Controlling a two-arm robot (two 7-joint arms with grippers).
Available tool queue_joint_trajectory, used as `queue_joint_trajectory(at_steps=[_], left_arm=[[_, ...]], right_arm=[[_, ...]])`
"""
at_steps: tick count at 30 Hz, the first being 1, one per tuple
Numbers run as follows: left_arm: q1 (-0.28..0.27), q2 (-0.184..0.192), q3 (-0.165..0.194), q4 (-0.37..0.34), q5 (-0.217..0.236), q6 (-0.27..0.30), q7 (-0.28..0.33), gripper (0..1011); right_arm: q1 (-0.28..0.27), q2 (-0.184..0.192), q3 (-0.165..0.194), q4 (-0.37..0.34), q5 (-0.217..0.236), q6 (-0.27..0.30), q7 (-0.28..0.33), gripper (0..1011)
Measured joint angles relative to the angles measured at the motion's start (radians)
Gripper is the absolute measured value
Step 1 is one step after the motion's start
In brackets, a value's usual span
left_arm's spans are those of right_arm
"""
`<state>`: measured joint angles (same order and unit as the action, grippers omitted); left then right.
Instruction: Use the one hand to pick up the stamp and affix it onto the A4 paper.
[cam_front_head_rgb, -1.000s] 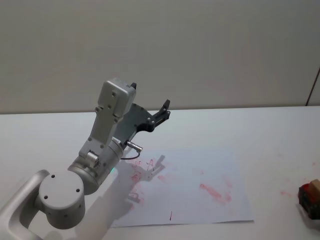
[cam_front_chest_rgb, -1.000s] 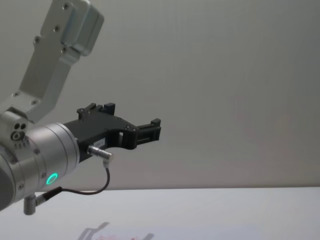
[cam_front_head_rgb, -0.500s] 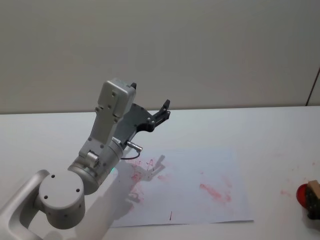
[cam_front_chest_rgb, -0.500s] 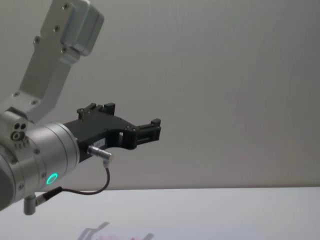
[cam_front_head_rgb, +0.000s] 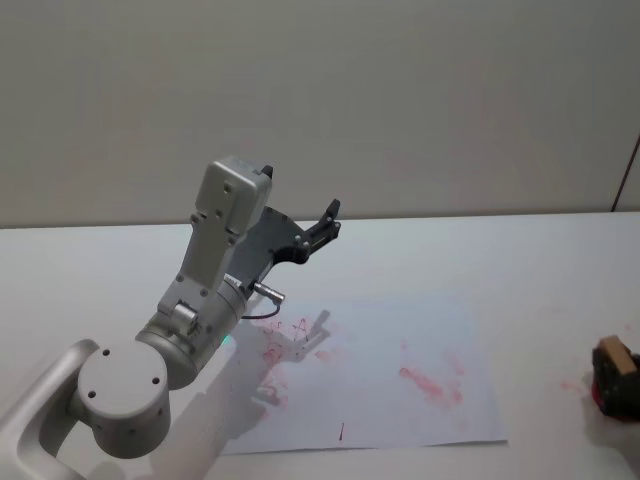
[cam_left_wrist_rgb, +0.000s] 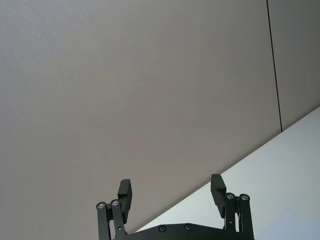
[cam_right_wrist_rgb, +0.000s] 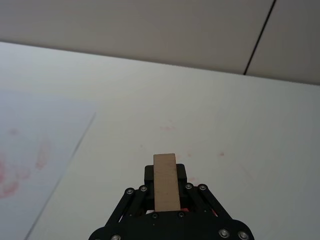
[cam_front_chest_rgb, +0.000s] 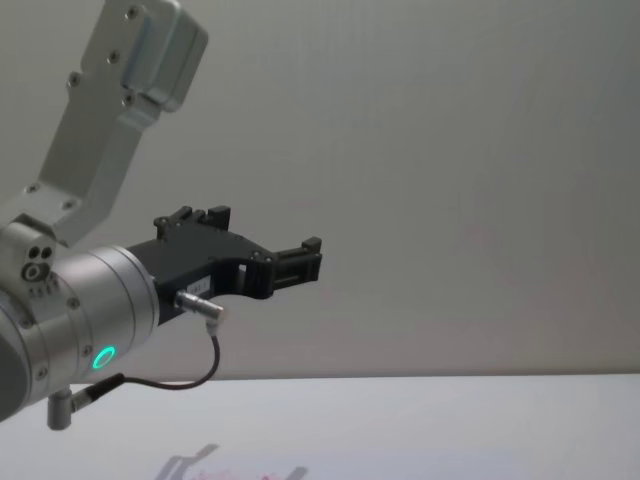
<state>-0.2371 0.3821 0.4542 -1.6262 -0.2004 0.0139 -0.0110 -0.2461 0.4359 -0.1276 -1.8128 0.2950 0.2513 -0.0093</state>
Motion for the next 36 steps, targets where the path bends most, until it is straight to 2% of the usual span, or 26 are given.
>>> queue_joint_trajectory(at_steps=[9, 18, 24, 29, 36], left_arm=[[0.0, 0.0, 0.0, 0.0, 0.0, 0.0, 0.0, 1001], [0.0, 0.0, 0.0, 0.0, 0.0, 0.0, 0.0, 1001], [0.0, 0.0, 0.0, 0.0, 0.0, 0.0, 0.0, 1001], [0.0, 0.0, 0.0, 0.0, 0.0, 0.0, 0.0, 1001], [0.0, 0.0, 0.0, 0.0, 0.0, 0.0, 0.0, 1001]], right_arm=[[0.051, -0.03, -0.019, -0.008, -0.006, -0.026, 0.081, 220], [0.137, -0.093, -0.06, 0.031, -0.028, -0.018, 0.19, 220], [0.218, -0.154, -0.1, 0.107, -0.063, 0.019, 0.266, 220], [0.289, -0.206, -0.134, 0.192, -0.113, 0.048, 0.322, 220], [0.358, -0.257, -0.169, 0.292, -0.175, 0.063, 0.364, 220]])
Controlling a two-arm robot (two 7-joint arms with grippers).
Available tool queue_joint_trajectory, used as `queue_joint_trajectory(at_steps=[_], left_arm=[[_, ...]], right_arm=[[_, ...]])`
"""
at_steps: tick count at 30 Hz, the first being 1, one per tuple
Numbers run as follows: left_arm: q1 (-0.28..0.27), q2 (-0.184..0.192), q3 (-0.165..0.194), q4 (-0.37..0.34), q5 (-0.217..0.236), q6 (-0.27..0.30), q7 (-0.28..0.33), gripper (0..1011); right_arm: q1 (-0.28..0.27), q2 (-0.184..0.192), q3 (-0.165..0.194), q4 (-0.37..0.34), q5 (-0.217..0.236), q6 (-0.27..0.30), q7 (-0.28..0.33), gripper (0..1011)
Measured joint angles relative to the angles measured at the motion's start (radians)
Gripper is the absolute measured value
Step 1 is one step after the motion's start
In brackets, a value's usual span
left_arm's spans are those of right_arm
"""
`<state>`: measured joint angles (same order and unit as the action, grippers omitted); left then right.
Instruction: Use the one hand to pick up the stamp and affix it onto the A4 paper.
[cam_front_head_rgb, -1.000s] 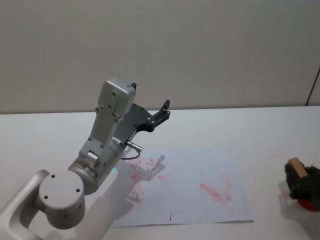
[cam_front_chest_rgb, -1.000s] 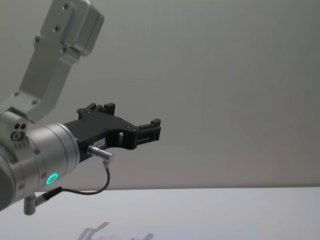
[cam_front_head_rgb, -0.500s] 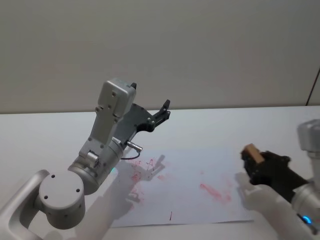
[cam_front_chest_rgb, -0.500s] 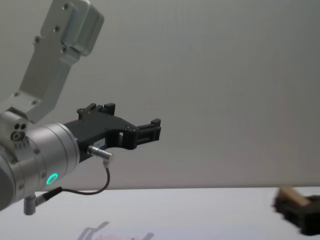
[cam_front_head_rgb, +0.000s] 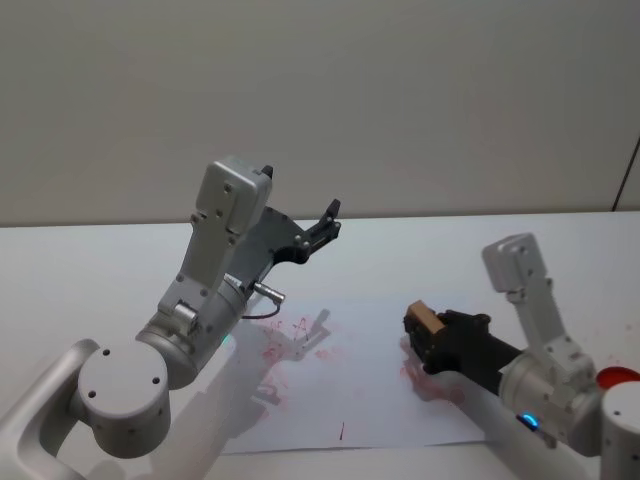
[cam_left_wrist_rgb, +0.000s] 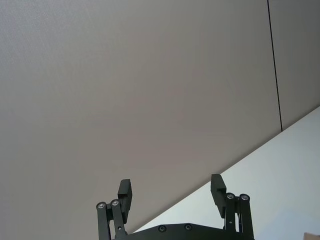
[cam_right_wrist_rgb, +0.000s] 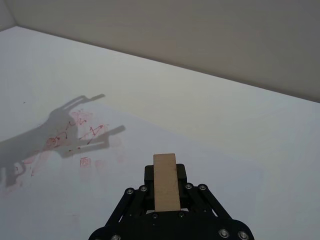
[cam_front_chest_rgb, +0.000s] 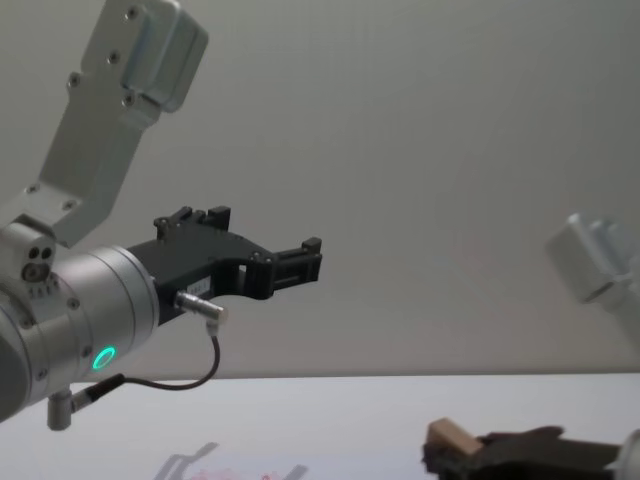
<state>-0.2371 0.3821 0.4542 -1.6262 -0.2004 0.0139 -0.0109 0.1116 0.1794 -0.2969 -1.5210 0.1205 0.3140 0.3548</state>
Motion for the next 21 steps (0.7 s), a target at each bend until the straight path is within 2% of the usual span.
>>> queue_joint_trajectory(at_steps=[9, 21], left_arm=[[0.0, 0.0, 0.0, 0.0, 0.0, 0.0, 0.0, 1001], [0.0, 0.0, 0.0, 0.0, 0.0, 0.0, 0.0, 1001]], right_arm=[[0.04, -0.031, -0.027, 0.077, -0.057, 0.014, 0.015, 220], [0.04, -0.034, -0.035, 0.09, -0.072, 0.038, -0.001, 220]])
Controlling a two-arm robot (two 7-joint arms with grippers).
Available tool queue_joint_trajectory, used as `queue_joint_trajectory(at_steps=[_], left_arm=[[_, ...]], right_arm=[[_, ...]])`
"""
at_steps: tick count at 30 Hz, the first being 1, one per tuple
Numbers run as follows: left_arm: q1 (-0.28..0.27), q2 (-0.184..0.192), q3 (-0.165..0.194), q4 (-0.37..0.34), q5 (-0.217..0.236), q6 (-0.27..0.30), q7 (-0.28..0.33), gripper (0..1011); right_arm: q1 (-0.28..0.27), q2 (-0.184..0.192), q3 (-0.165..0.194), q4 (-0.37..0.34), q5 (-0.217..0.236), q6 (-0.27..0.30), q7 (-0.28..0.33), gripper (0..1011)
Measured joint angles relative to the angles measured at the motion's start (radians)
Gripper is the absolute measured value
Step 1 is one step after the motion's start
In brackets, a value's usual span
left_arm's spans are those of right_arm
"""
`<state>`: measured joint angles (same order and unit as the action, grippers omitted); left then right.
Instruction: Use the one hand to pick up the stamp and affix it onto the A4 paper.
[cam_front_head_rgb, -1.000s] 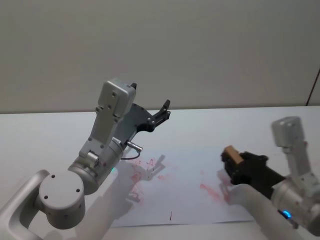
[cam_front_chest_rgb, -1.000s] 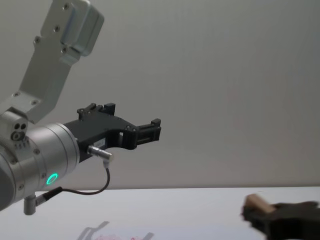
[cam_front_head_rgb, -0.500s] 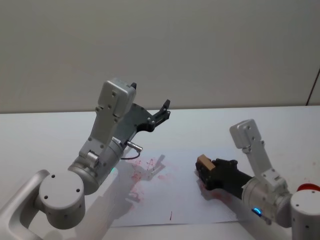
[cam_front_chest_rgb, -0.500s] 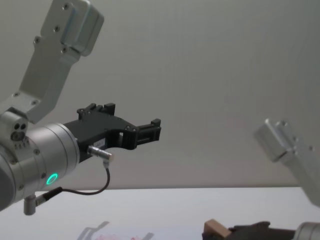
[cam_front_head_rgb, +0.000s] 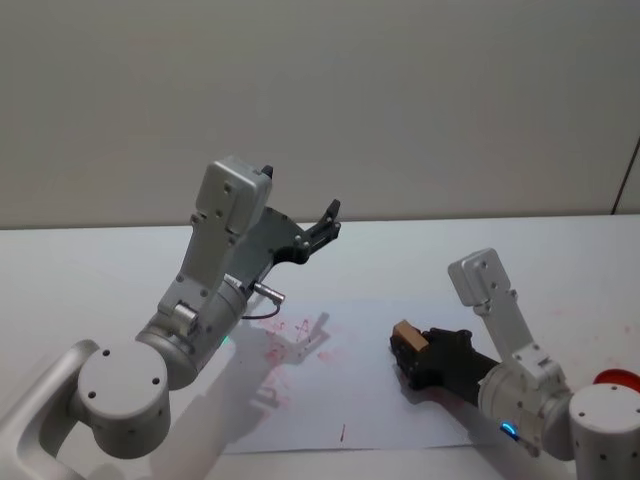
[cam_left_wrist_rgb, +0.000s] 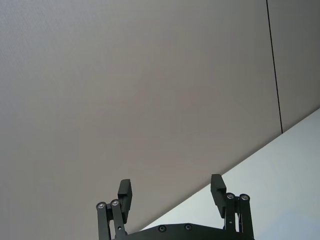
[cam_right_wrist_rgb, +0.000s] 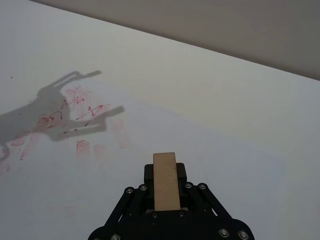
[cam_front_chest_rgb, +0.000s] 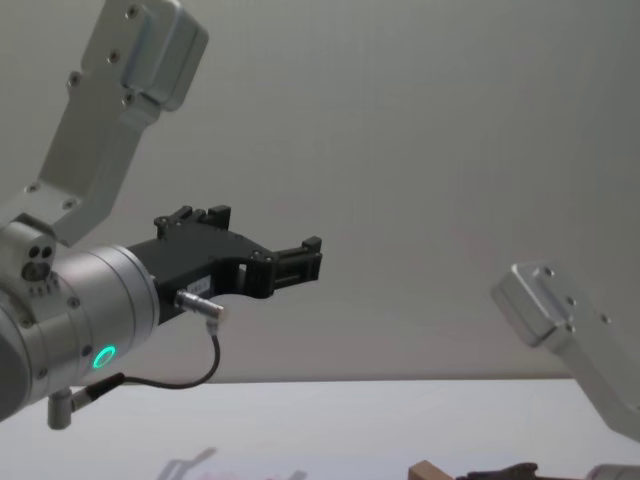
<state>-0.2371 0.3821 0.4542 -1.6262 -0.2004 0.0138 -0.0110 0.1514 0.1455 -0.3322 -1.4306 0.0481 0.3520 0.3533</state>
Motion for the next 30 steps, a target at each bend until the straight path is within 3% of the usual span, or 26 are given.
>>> queue_joint_trajectory(at_steps=[13, 19, 30], left_arm=[[0.0, 0.0, 0.0, 0.0, 0.0, 0.0, 0.0, 1001], [0.0, 0.0, 0.0, 0.0, 0.0, 0.0, 0.0, 1001], [0.0, 0.0, 0.0, 0.0, 0.0, 0.0, 0.0, 1001]], right_arm=[[-0.006, -0.002, 0.003, -0.006, 0.028, 0.001, -0.03, 220], [0.003, -0.008, 0.01, -0.034, 0.065, -0.023, -0.042, 220], [0.006, 0.002, 0.046, -0.15, 0.167, -0.056, -0.085, 220]])
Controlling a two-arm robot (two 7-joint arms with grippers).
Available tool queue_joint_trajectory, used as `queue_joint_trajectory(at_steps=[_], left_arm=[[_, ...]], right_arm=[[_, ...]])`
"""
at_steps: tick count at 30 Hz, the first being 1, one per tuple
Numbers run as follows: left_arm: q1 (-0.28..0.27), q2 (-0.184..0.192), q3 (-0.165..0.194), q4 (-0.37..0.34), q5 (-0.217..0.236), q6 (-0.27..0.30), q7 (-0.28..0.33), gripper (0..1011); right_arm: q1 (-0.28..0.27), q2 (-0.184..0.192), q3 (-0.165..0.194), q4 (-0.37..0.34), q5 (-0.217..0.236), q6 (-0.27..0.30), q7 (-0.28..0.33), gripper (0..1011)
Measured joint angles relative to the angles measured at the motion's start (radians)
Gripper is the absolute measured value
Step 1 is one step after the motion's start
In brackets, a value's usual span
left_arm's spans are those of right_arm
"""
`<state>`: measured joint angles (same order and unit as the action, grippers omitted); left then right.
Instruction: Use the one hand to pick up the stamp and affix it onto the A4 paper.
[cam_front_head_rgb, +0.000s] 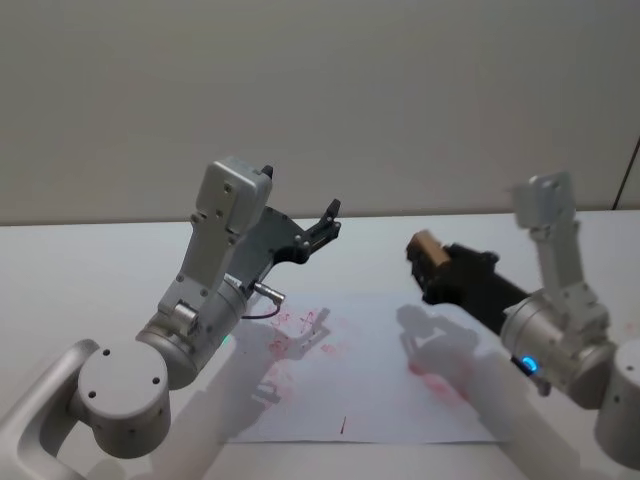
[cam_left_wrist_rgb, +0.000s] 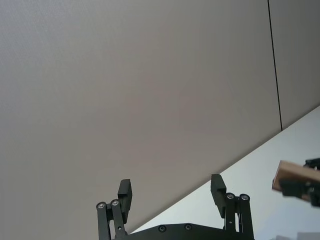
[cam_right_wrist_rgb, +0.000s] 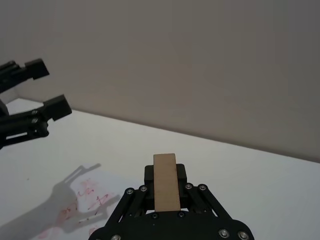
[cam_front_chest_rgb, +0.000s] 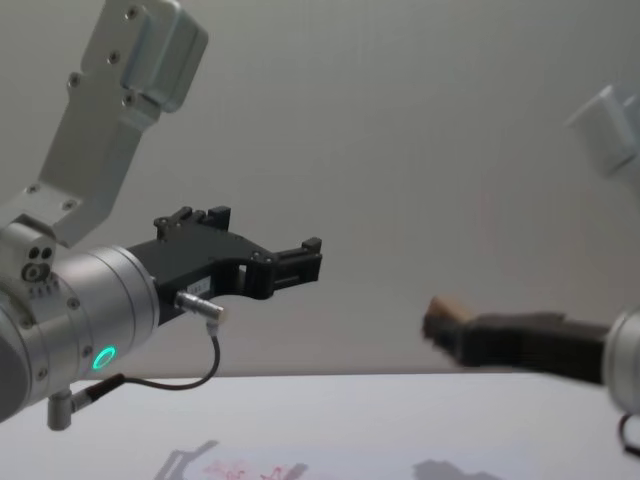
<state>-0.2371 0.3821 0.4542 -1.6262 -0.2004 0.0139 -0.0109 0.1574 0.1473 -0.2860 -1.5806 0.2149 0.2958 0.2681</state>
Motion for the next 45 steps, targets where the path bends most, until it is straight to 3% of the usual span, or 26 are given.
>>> queue_joint_trajectory(at_steps=[9, 18, 25, 35, 45], left_arm=[[0.0, 0.0, 0.0, 0.0, 0.0, 0.0, 0.0, 1001], [0.0, 0.0, 0.0, 0.0, 0.0, 0.0, 0.0, 1001], [0.0, 0.0, 0.0, 0.0, 0.0, 0.0, 0.0, 1001], [0.0, 0.0, 0.0, 0.0, 0.0, 0.0, 0.0, 1001], [0.0, 0.0, 0.0, 0.0, 0.0, 0.0, 0.0, 1001]], right_arm=[[-0.059, 0.068, 0.057, -0.11, 0.072, 0.02, -0.077, 220], [-0.183, 0.176, 0.127, -0.209, 0.12, 0.073, -0.163, 220], [-0.256, 0.232, 0.169, -0.252, 0.137, 0.092, -0.209, 220], [-0.312, 0.275, 0.199, -0.279, 0.146, 0.118, -0.236, 220], [-0.34, 0.294, 0.209, -0.284, 0.146, 0.158, -0.235, 220]])
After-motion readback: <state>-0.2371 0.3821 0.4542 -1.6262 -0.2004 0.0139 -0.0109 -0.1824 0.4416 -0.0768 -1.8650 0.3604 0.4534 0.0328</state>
